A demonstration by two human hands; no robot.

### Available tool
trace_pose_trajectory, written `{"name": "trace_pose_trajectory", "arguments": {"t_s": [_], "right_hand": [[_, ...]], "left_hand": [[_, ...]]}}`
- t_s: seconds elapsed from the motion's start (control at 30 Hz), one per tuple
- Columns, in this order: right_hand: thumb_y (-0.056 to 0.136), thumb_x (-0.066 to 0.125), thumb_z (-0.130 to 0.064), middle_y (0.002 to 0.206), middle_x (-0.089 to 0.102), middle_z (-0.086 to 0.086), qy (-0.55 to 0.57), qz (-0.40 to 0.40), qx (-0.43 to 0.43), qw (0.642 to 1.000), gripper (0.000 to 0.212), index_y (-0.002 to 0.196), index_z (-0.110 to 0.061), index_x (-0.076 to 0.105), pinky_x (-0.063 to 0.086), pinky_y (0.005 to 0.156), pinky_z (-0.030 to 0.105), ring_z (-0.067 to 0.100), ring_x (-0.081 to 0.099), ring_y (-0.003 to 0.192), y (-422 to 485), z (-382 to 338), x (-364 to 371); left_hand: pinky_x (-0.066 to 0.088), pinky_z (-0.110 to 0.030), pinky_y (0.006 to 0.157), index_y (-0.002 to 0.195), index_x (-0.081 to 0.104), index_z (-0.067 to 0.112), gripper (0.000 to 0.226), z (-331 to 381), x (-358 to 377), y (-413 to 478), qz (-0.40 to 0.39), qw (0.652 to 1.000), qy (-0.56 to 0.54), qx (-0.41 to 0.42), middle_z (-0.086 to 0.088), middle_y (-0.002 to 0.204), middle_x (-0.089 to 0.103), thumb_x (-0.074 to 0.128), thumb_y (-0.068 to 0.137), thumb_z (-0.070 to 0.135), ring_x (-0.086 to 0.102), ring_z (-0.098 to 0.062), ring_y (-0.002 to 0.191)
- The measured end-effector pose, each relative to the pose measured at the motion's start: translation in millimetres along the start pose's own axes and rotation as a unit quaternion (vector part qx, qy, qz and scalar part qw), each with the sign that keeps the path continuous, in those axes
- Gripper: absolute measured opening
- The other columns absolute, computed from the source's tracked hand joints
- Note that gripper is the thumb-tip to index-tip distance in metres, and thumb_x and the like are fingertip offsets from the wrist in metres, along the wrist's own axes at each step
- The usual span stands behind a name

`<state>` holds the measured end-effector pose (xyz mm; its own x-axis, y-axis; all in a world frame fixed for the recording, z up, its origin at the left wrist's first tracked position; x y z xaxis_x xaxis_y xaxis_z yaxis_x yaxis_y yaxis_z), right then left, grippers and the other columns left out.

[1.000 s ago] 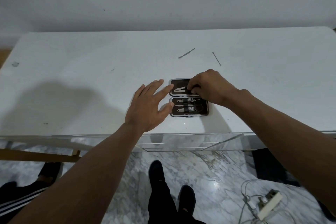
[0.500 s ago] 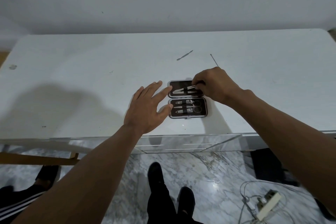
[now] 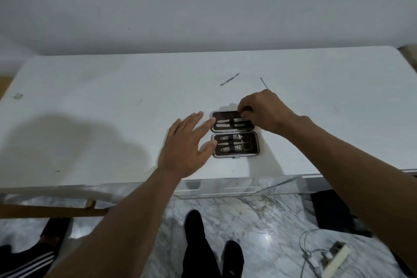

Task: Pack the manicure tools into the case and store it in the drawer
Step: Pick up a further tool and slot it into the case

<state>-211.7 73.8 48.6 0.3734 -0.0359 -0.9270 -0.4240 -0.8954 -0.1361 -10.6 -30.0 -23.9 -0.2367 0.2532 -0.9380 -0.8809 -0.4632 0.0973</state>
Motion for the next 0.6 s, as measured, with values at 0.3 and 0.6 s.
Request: {"name": "trace_pose_trajectory", "arguments": {"t_s": [0.3,0.6], "right_hand": [[0.092,0.052,-0.007,0.129,0.06,0.015,-0.08,0.011,0.023,0.996,0.037,0.129,-0.008,0.058,0.045,0.099,0.039,0.034,0.057,0.118,64.4,-13.5,-6.0],[0.087,0.054,0.001,0.111,0.064,0.016,-0.115,-0.017,0.052,0.992,0.029,0.112,-0.005,0.068,0.045,0.085,0.034,0.034,0.06,0.105,103.6,-3.6,0.2]], "left_hand": [[0.022,-0.043,0.119,0.146,0.039,0.034,0.056,2.1,-3.5,-0.5,0.004,1.0,-0.013,0.0,0.002,0.155,0.037,0.04,0.093,0.053,0.028,-0.014,0.145],[0.026,-0.044,0.116,0.145,0.041,0.035,0.057,1.9,-2.3,-0.4,0.001,1.0,-0.022,0.0,0.002,0.154,0.039,0.043,0.091,0.052,0.031,-0.016,0.144]]}}
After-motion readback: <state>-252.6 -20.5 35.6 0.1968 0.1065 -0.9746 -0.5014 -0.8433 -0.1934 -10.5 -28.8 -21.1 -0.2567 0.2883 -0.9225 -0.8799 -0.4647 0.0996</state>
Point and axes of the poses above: each hand's wrist, its own y-axis towards the middle knuckle, its own x-axis out of the palm, z = x × y, the point moved 2 cm from there along y, towards the middle knuckle
